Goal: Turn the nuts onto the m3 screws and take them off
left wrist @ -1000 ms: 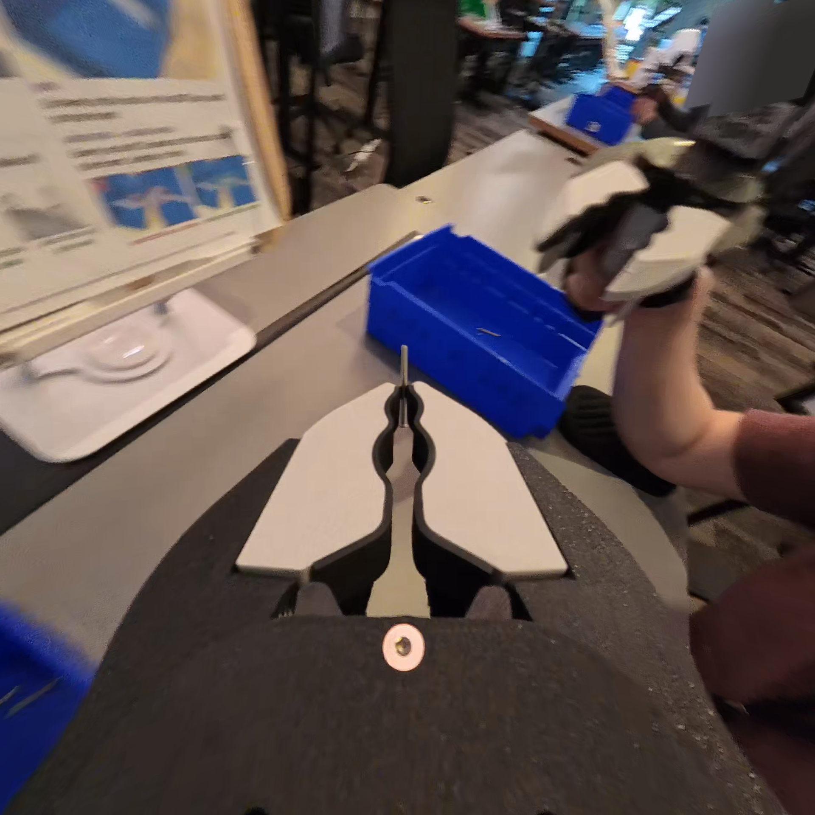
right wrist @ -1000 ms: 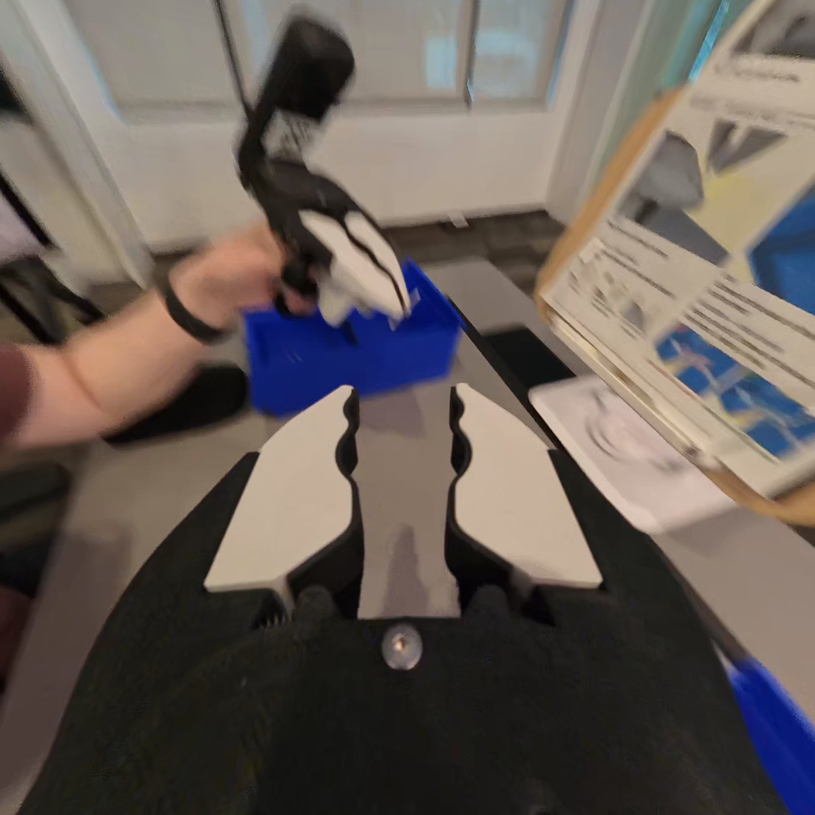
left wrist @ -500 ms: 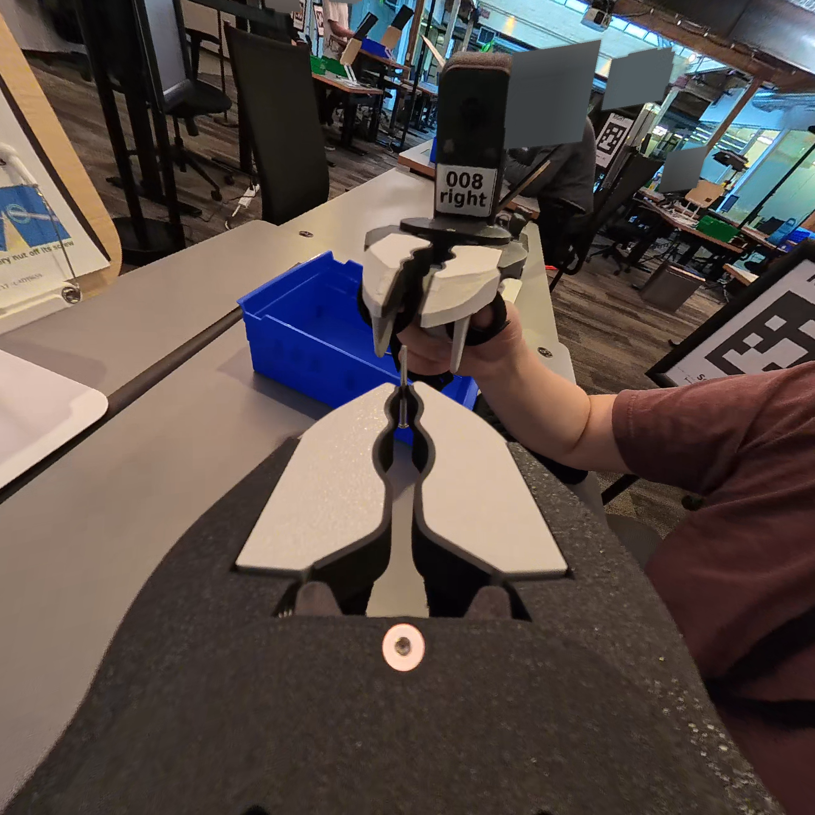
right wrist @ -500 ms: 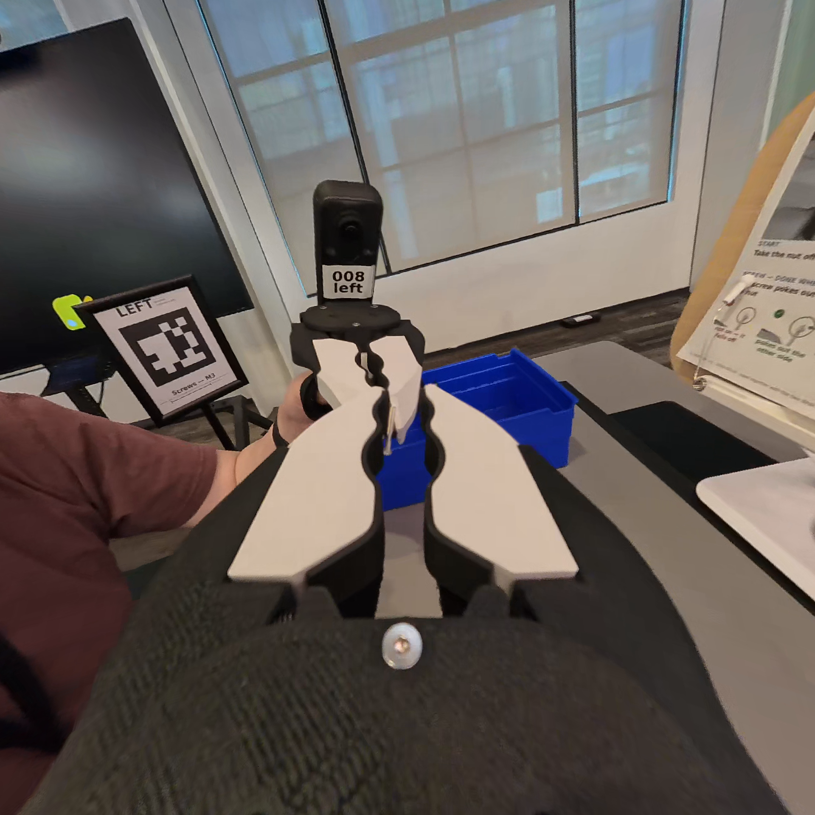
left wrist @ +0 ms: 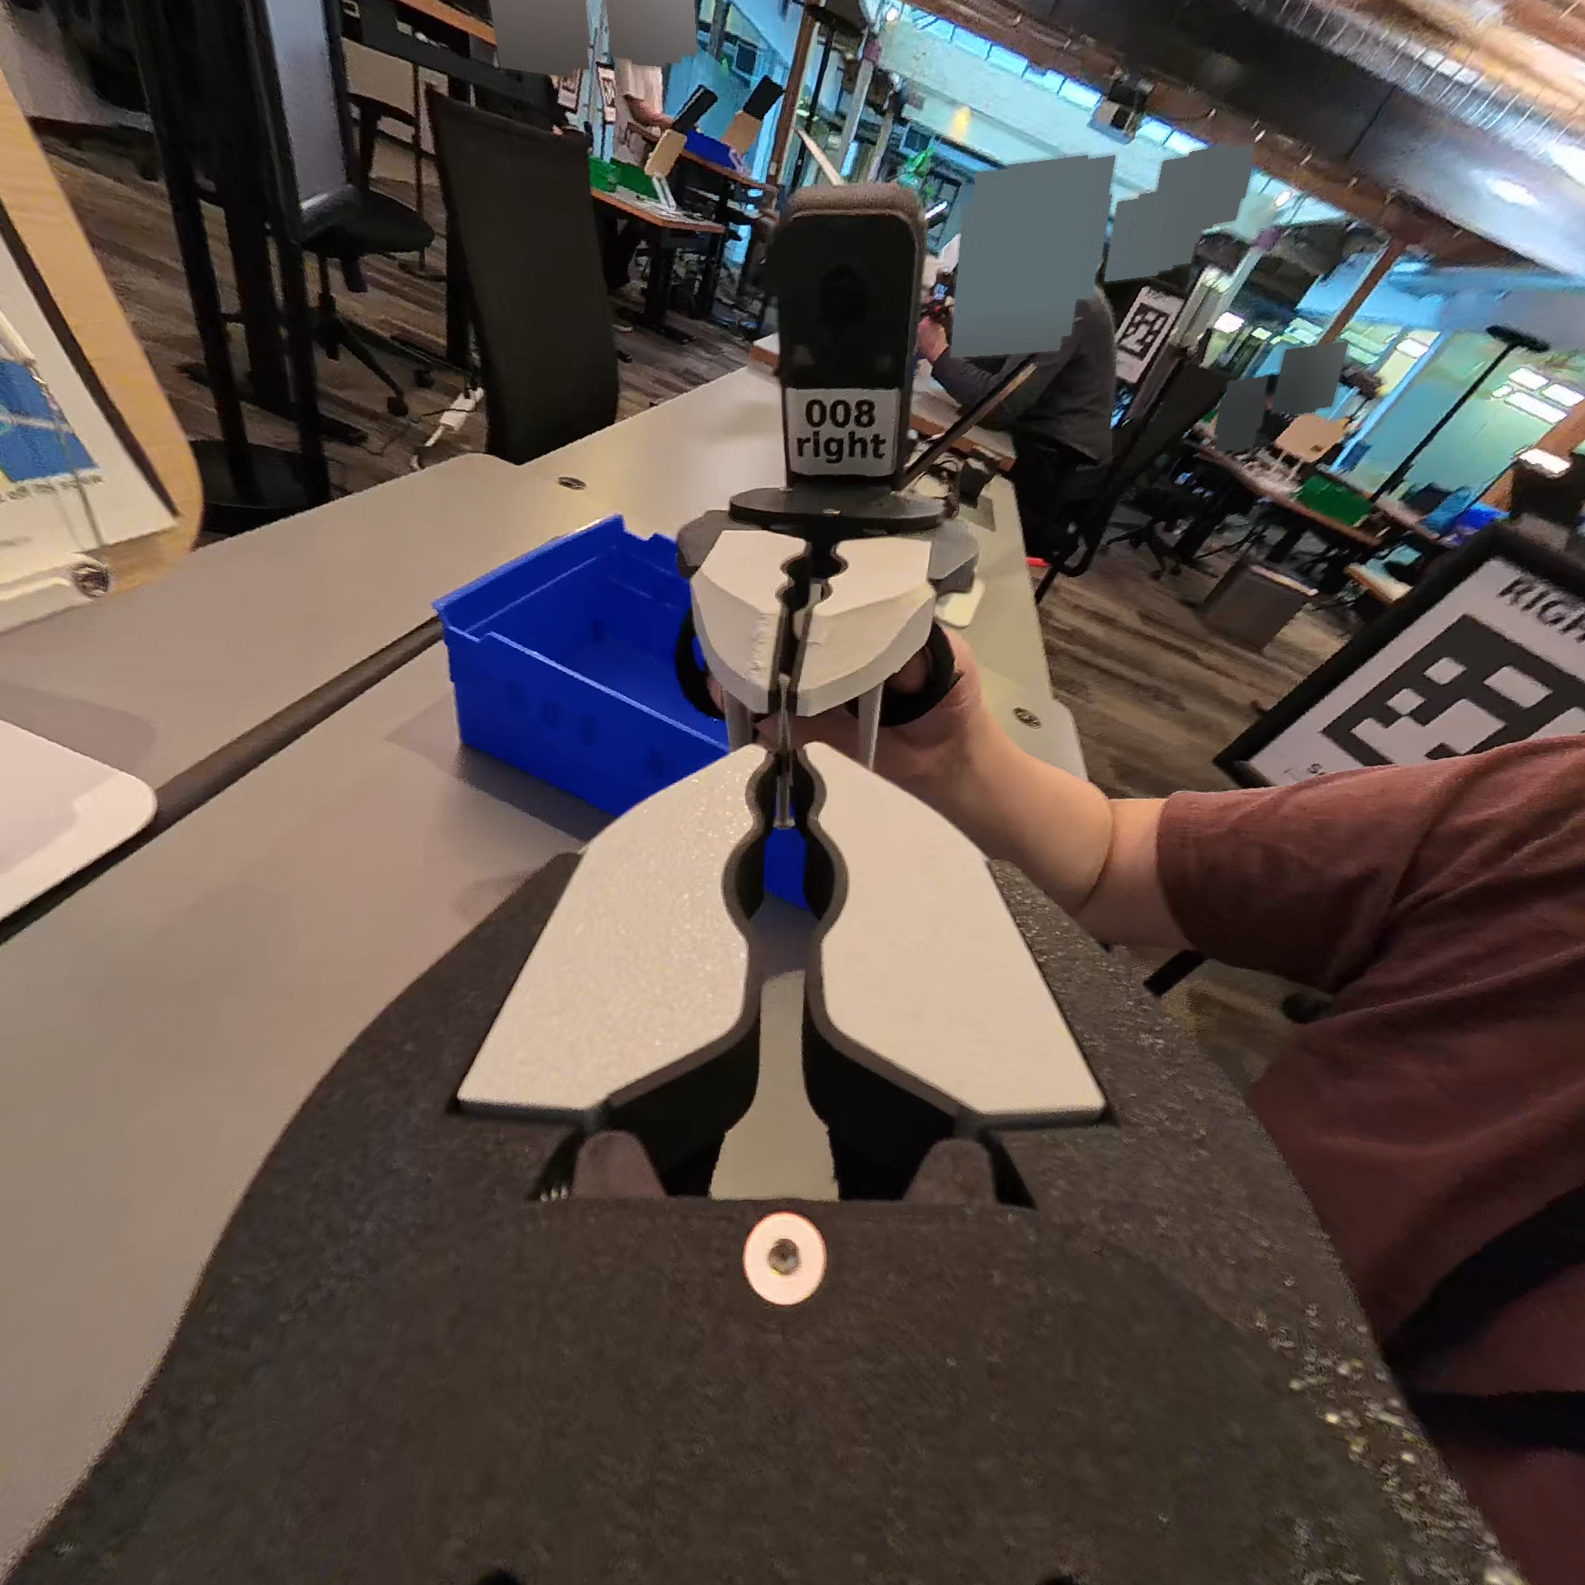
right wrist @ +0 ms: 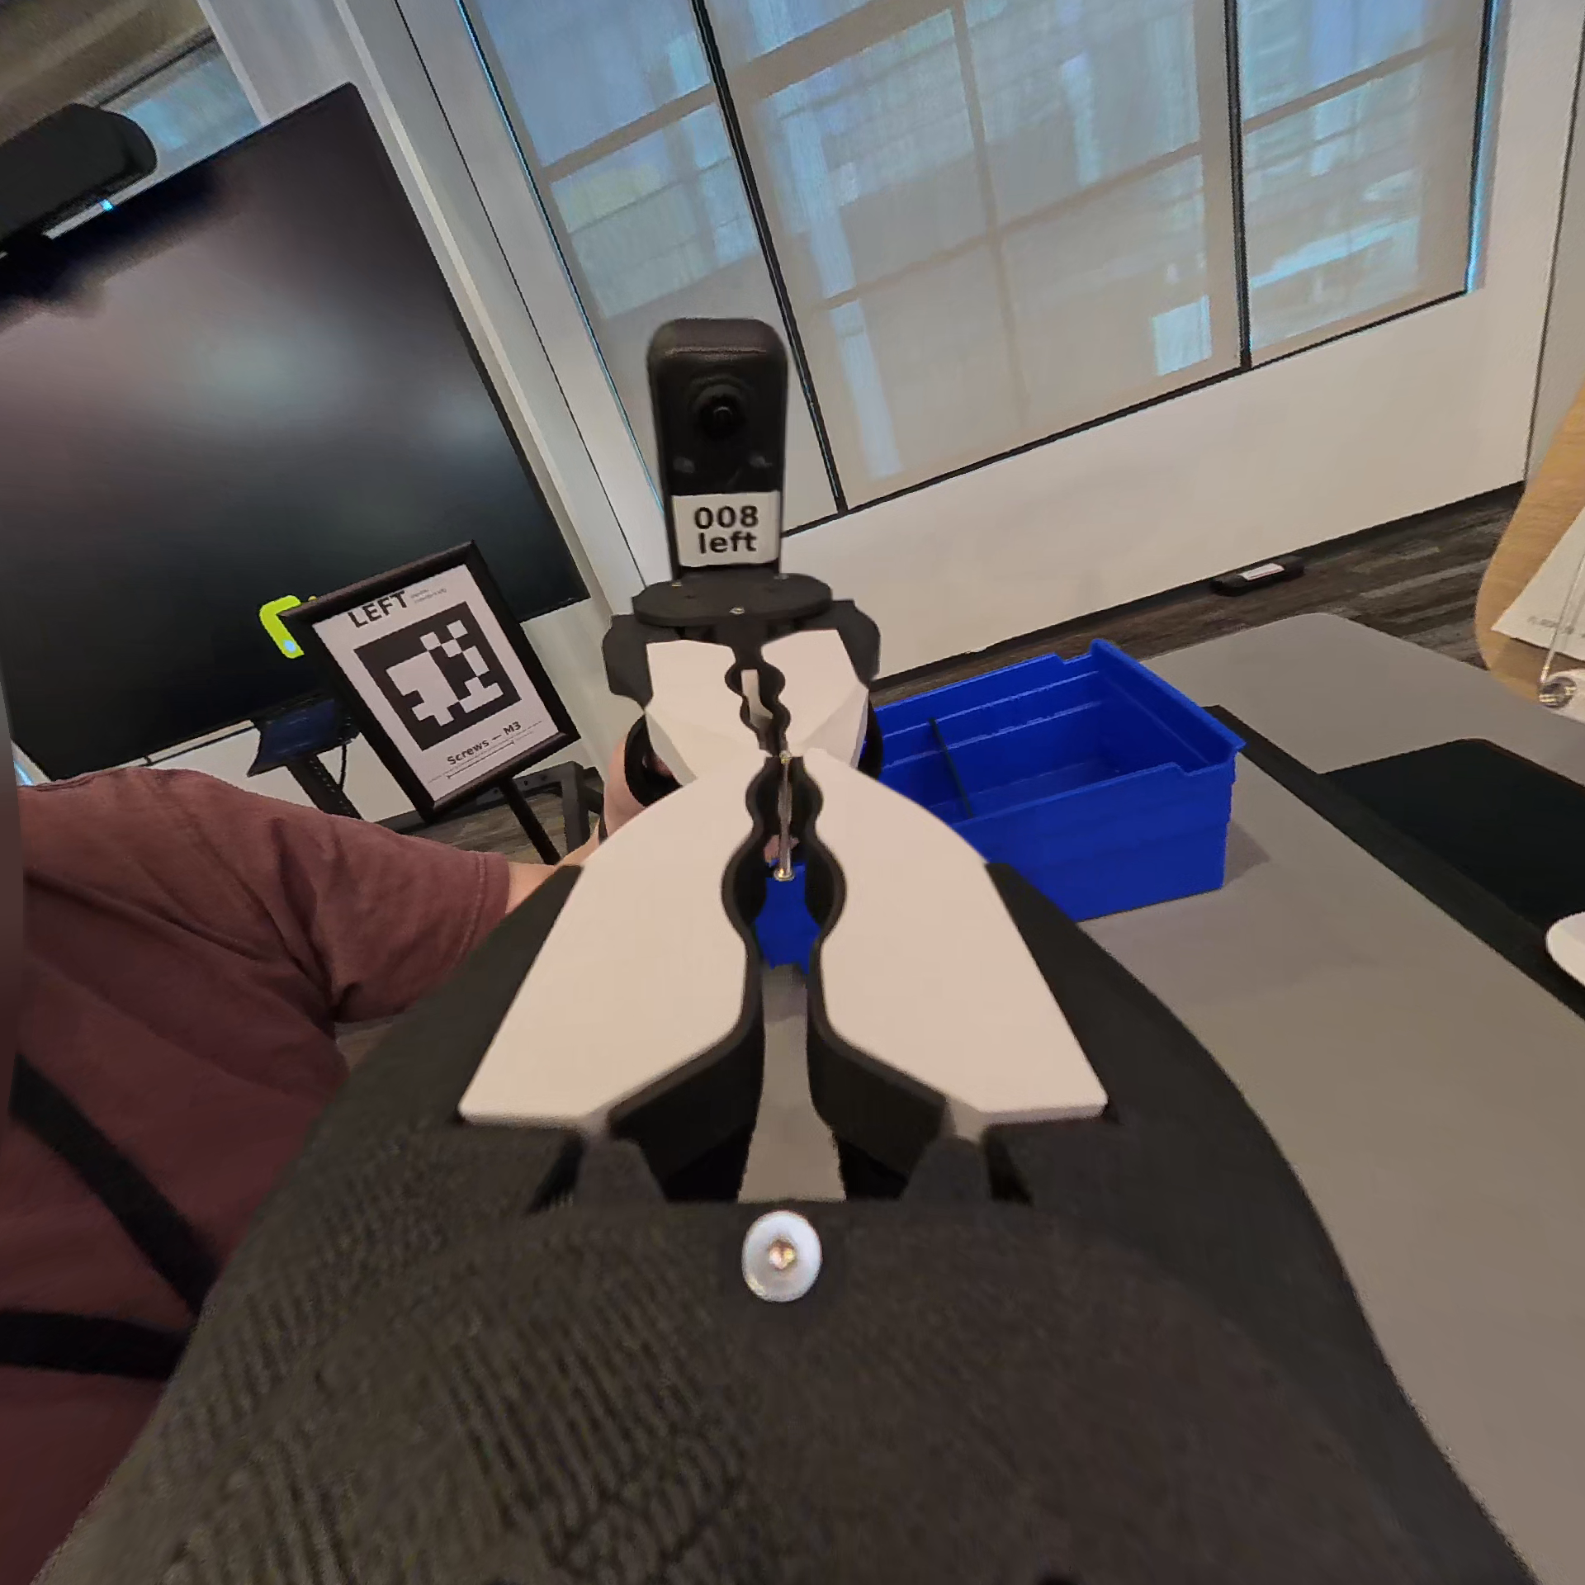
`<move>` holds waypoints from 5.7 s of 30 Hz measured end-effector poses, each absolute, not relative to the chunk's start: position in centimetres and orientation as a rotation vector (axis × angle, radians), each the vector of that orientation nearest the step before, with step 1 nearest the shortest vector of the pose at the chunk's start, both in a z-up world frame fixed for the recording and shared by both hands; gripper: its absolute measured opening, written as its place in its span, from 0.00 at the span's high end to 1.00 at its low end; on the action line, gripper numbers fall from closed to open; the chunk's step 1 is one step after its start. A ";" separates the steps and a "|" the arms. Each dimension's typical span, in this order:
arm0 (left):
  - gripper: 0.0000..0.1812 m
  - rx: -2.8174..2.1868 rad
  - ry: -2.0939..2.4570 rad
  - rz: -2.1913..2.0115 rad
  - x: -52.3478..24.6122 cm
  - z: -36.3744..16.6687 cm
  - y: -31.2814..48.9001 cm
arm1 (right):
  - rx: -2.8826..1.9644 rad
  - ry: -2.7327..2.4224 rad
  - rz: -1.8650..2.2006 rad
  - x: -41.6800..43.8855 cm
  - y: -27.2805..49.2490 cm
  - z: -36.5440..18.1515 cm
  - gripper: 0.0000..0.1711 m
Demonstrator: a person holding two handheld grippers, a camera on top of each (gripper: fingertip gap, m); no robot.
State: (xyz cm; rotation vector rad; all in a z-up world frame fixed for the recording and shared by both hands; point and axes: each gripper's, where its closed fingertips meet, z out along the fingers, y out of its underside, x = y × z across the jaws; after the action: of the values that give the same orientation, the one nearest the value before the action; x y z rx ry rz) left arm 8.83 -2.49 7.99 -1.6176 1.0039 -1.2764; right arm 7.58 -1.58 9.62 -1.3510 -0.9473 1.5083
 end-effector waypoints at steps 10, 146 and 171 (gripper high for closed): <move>0.98 -1.660 1.010 -1.408 9.8 6.7 -2.7 | -1.350 -0.930 1.557 7.6 -1.5 9.6 0.98; 0.99 -1.684 1.592 -0.657 11.4 -0.9 -4.9 | -1.526 -1.703 0.691 10.8 -5.0 2.5 0.96; 0.99 -1.676 1.814 -0.463 11.5 -4.1 -6.4 | -1.494 -1.973 0.539 11.6 -6.7 -1.1 0.96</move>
State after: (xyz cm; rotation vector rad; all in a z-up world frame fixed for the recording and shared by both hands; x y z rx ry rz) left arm 11.45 -6.38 -4.12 -1.6760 1.8144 -0.4630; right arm 11.58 -6.71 -1.13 -1.4945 -1.9726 0.5387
